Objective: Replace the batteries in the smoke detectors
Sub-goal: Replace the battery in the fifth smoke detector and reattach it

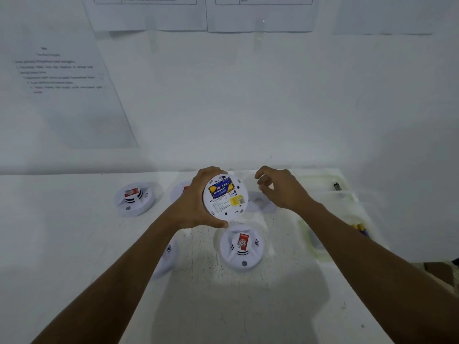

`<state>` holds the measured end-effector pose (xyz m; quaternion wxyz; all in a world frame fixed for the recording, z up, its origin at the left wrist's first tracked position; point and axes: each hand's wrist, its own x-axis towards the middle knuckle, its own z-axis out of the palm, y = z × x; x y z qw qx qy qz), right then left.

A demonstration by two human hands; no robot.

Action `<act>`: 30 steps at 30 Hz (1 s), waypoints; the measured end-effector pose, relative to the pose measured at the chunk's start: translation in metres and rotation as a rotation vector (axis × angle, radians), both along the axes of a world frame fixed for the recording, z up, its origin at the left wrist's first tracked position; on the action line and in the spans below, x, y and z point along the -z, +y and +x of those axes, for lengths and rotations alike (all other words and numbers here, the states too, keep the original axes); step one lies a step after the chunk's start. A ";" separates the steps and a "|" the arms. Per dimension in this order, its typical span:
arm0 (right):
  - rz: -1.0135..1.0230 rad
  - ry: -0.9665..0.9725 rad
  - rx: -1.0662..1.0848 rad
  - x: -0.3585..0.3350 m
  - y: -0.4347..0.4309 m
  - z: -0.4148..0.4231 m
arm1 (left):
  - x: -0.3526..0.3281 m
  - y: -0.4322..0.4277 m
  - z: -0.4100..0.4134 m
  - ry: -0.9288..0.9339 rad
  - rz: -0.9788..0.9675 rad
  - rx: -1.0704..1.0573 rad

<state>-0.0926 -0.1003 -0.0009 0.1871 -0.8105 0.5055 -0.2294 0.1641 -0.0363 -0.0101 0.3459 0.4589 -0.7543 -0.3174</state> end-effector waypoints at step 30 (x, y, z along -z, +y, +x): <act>-0.176 -0.073 0.341 -0.041 0.110 -0.020 | -0.018 0.031 -0.134 0.035 -0.089 0.043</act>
